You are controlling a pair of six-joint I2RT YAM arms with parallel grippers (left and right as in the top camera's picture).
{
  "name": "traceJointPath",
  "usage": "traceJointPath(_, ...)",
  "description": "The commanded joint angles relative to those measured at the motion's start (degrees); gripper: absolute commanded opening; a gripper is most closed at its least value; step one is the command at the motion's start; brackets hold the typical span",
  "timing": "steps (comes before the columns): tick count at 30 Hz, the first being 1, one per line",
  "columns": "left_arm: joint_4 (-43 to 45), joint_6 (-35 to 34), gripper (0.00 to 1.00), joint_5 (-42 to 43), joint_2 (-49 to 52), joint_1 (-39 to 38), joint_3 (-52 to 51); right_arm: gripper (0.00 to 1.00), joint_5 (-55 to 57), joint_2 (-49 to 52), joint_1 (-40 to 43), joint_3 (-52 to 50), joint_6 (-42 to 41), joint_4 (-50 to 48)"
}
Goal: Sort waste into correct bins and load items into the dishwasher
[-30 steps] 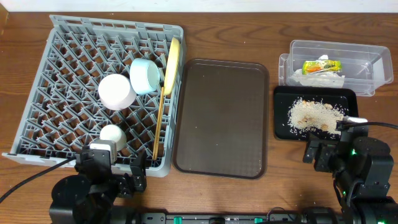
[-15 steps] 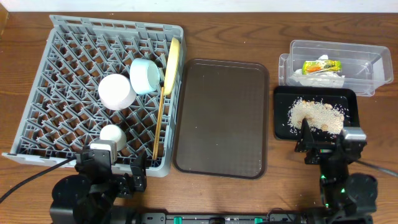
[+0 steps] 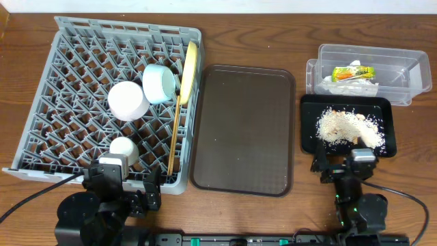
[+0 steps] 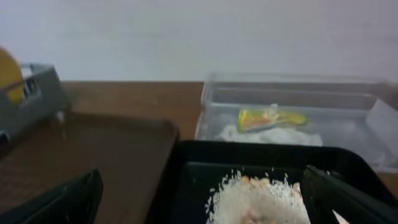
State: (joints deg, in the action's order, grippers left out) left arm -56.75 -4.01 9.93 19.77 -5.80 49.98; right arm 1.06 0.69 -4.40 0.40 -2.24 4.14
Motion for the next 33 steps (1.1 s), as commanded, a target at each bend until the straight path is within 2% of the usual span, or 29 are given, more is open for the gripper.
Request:
traceJointPath(1, 0.0, 1.0, 0.97, -0.5, -0.1, -0.2, -0.2, 0.99, -1.1, -0.4, 0.5, -0.1, 3.0, 0.2)
traceJointPath(29, 0.0, 1.0, 0.97, -0.5, -0.1, -0.2, -0.2, 0.99, -1.1, -0.3, 0.5, -0.1, 3.0, 0.2)
traceJointPath(33, -0.1, 1.9, 0.97, -3.0, -0.2, 0.0, -1.1, 0.99, -1.1, -0.3, 0.5, -0.1, 3.0, 0.2)
